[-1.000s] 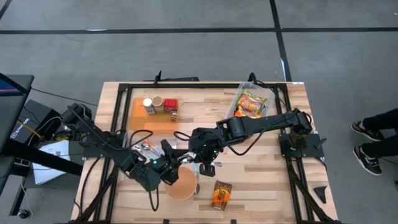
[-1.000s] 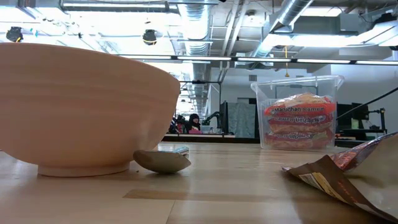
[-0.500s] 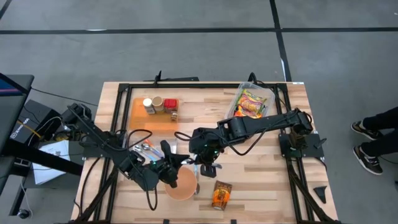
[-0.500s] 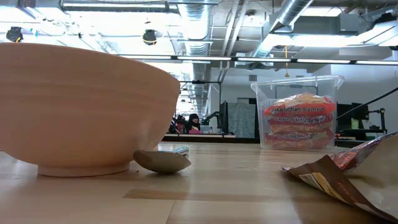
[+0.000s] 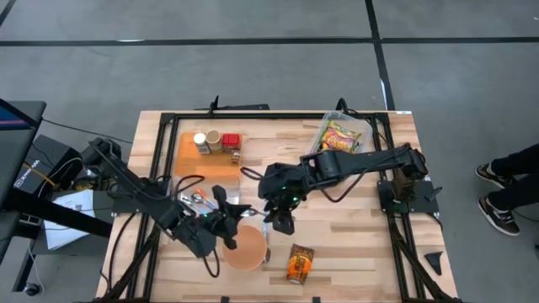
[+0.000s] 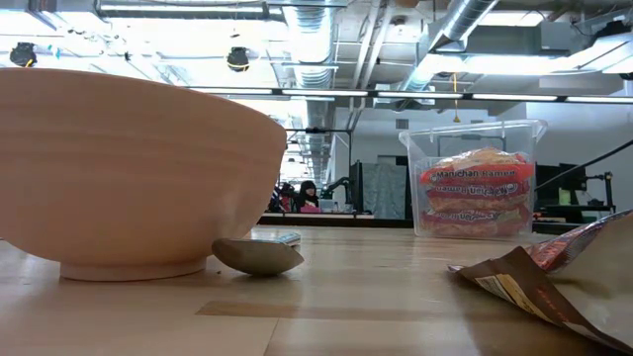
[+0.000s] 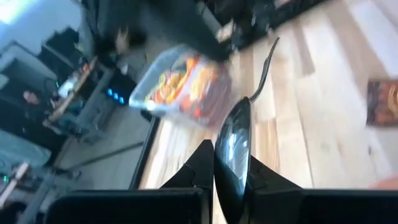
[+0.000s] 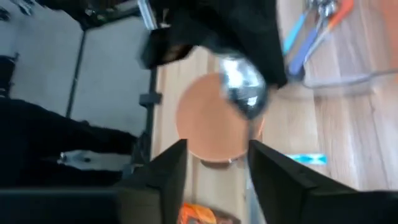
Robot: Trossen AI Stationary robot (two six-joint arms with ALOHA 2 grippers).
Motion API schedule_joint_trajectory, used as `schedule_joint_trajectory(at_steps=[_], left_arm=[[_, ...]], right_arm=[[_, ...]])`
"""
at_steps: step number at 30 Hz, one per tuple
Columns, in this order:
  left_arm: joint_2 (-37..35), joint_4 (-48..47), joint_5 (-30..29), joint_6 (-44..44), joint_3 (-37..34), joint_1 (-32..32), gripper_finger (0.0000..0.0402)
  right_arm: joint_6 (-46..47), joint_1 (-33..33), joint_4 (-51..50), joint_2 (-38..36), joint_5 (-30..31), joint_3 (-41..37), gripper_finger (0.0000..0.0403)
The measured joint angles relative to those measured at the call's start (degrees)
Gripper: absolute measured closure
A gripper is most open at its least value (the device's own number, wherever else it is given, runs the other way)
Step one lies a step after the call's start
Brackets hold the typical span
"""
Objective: Pick & Place Food Item
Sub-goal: Put the silver spoon into the bottom transparent bin
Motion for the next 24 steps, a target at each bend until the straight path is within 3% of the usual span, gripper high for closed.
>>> schedule_joint_trajectory(at_steps=[7,13,24], left_arm=[[-4.84,-21.95,0.22,-19.41,-0.04,0.00,0.0395],[-9.12,-40.91,2.96,-37.56,-0.20,-2.39,0.0395],[-23.01,-46.83,5.12,-66.83,-12.12,-13.43,0.0396]], right_arm=[[1.08,-0.28,-2.52,-2.56,1.66,-0.21,0.0160],[1.46,-0.37,-3.74,-4.76,4.42,-0.06,0.0150],[1.92,-0.25,-3.57,-6.32,6.06,-0.01,0.0150]])
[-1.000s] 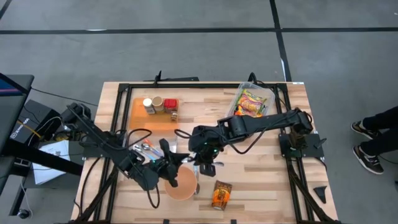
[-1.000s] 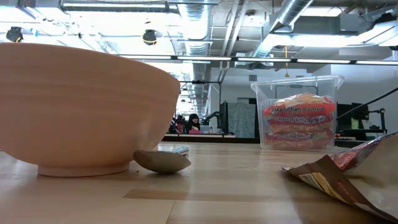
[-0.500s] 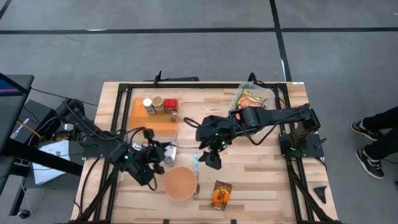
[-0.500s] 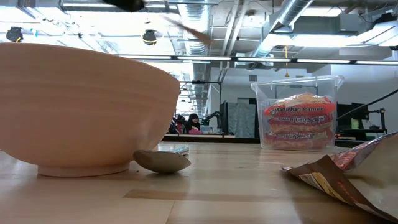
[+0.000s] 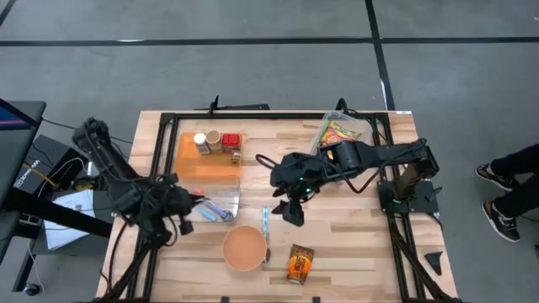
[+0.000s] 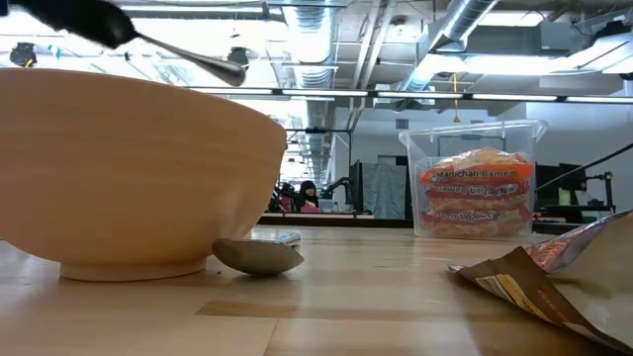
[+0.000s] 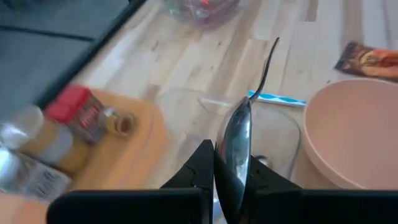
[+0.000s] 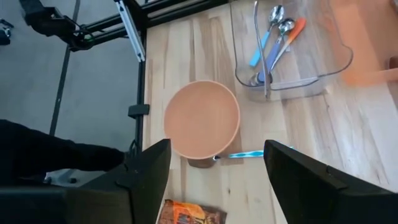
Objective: Pick & Place Food Item
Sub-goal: Put the silver spoon into the bottom transparent bin
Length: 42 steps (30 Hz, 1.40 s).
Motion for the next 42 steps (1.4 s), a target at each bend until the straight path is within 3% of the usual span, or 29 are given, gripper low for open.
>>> schedule_joint_trajectory(at_steps=[5,16,26,42], left_arm=[[-8.56,-0.10,1.07,-7.67,-6.12,-4.07,0.0396],[-21.83,-0.19,7.87,-10.27,-16.85,-4.95,0.0396],[-23.31,-0.47,11.24,-15.27,-22.18,-4.93,0.0385],[-23.29,-0.08,9.07,-15.23,-22.41,-4.93,0.0360]], right_arm=[[0.61,0.44,0.07,0.00,-0.01,-0.02,0.0149],[1.83,0.84,0.95,0.00,-0.01,-0.02,0.0149],[2.12,0.80,1.52,0.00,-0.01,-0.02,0.0149],[1.99,0.53,1.54,0.00,-0.03,-0.02,0.0149]])
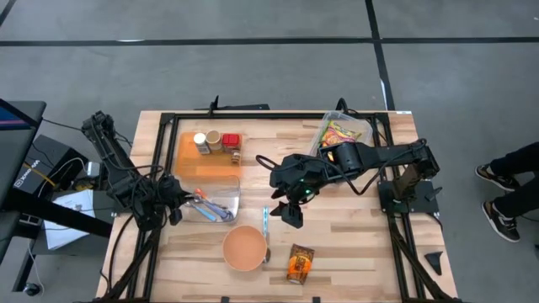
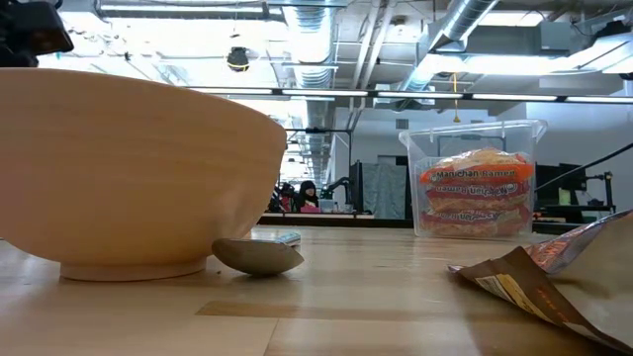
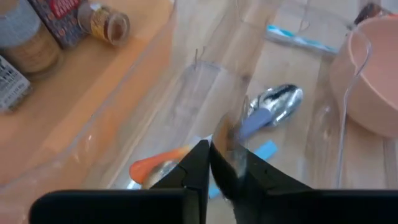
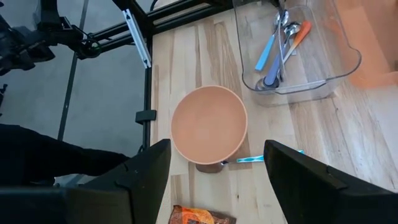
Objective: Pick & Place Food Item
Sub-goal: Put the silver spoon into the bottom transparent bin, then put the orange seasoning bag into the orange bin
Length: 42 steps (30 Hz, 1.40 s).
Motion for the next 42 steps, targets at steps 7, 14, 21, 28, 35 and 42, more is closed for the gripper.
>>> schedule_joint_trajectory(at_steps=[7,14,21,28,35,42], left_arm=[[0.02,-0.01,-2.35,0.00,0.02,0.02,0.0323],[0.02,0.27,-2.36,0.00,0.02,0.02,0.0297],[0.02,5.31,-2.35,0.00,0.02,0.02,0.0285],[0.04,20.30,-2.47,4.09,0.02,0.02,0.0283],[0.04,35.09,-6.08,13.26,0.06,0.02,0.0283],[0.04,38.93,-8.45,17.29,0.07,0.12,0.0283]], right_arm=[[-0.01,0.00,-0.02,0.00,0.02,0.00,0.0149],[0.84,0.00,-1.55,0.00,1.10,0.00,0.0149],[4.53,0.01,-7.34,0.00,4.50,0.00,0.0149],[10.92,3.04,-14.09,-0.10,7.50,-4.35,0.0149],[22.14,9.55,-11.39,-0.04,15.21,-17.24,0.0149],[39.46,16.11,0.90,0.00,15.86,-30.90,0.0149]])
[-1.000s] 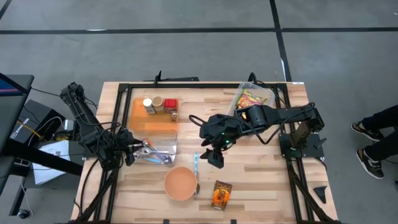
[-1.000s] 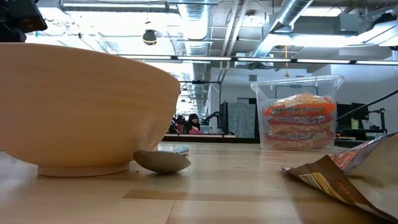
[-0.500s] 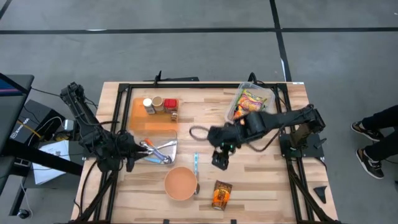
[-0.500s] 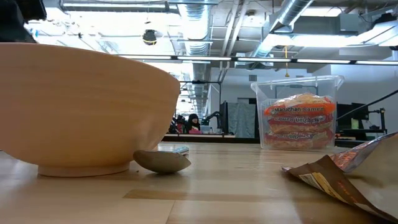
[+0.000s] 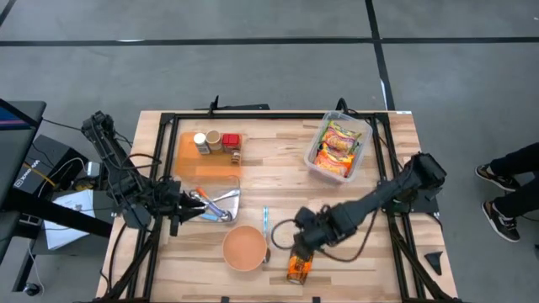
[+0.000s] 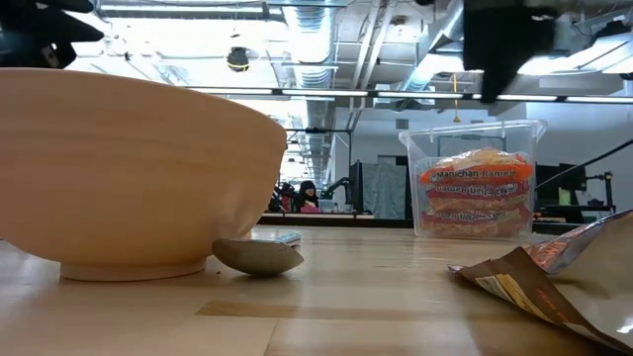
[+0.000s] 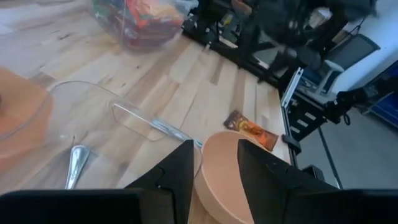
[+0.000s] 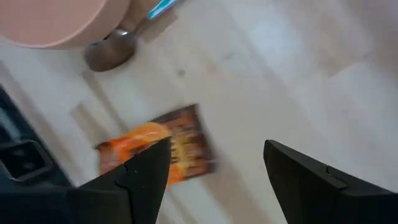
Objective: Pick & Place Food Item
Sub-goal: Put the orange seasoning bag into the orange bin
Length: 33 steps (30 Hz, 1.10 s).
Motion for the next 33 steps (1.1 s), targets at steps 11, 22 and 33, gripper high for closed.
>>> schedule_joint_trajectory(at_steps=[11,22,33], left_arm=[[0.02,4.11,-0.25,0.13,0.00,4.27,0.0283],[0.01,5.74,-0.23,0.13,0.00,9.12,0.0283],[0.13,5.72,-0.19,0.13,0.00,10.42,0.0283]], right_arm=[[31.34,7.43,6.64,-0.02,0.07,-6.05,0.0149],[47.54,9.69,7.33,0.08,0.17,-10.50,0.0149],[60.23,8.37,14.22,0.15,-8.30,-16.74,0.0149]])
